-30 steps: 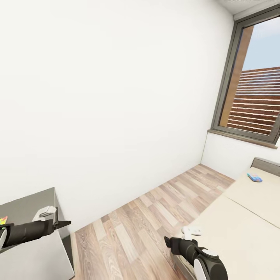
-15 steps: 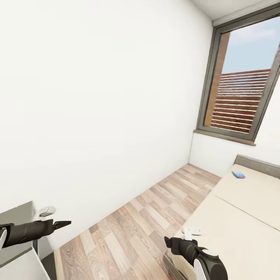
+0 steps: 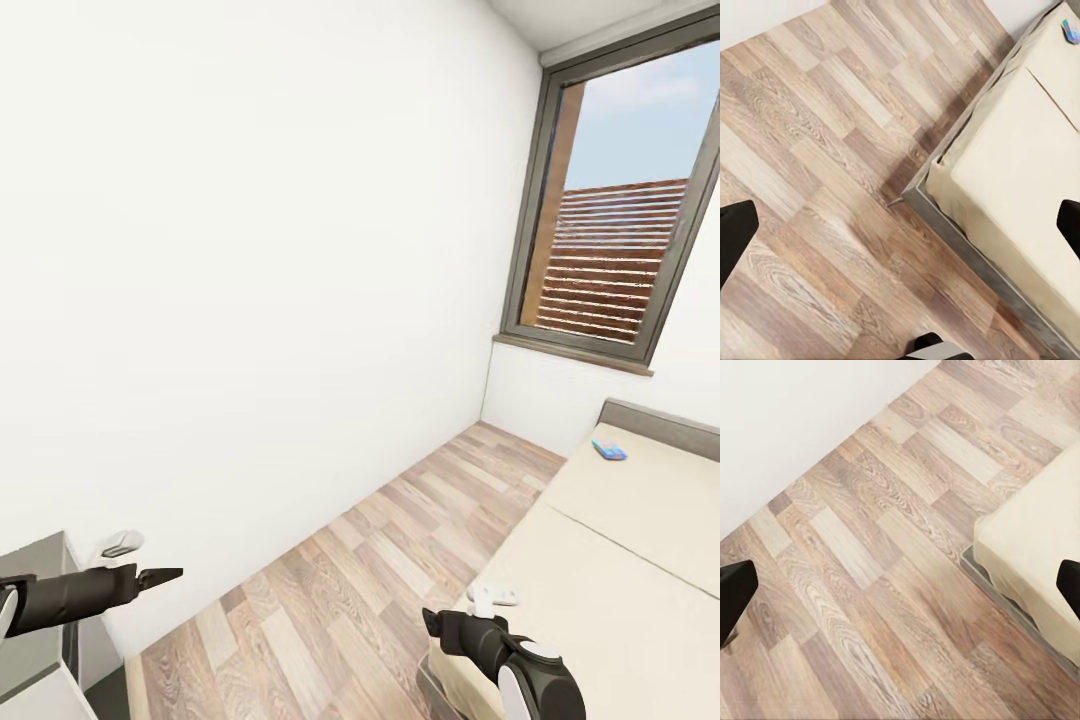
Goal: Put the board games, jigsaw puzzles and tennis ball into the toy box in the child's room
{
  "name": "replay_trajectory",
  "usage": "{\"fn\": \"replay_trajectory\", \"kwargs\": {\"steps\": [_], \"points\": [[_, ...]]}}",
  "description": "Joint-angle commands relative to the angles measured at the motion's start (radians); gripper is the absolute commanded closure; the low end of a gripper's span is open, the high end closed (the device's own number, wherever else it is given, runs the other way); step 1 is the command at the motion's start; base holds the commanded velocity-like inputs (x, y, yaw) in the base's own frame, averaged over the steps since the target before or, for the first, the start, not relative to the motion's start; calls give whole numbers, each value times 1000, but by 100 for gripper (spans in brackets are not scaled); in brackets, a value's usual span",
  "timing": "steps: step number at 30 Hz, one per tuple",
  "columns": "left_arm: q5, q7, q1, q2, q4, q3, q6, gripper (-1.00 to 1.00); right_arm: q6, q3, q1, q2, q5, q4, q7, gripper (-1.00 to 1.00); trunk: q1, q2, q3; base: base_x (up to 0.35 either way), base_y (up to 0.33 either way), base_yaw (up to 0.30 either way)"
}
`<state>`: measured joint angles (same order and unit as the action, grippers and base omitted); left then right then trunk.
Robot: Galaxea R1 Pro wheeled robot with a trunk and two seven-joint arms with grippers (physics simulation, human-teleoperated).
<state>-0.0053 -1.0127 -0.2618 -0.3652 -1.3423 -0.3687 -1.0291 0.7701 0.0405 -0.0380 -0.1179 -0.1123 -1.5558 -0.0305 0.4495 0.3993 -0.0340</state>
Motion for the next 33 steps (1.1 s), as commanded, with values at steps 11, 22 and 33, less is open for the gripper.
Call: {"fn": "replay_trajectory", "kwargs": {"steps": [11,22,33], "points": [[-1,-4,-1,-1,0,-1,-8,-100,3,-1,0,0,-8,-1,-3,-100,1,1,-7,106,0,-106],[-1,-4,-1,-1,0,-1,-8,-100,3,-1,0,0,-9,0,-3,-100,1,1,-20,167,66,-192],[-1,-4,-1,-1,0,-1,-8,-100,3,-2,0,0,-9,0,-3,-100,1,1,-33,163,175,-200]]}}
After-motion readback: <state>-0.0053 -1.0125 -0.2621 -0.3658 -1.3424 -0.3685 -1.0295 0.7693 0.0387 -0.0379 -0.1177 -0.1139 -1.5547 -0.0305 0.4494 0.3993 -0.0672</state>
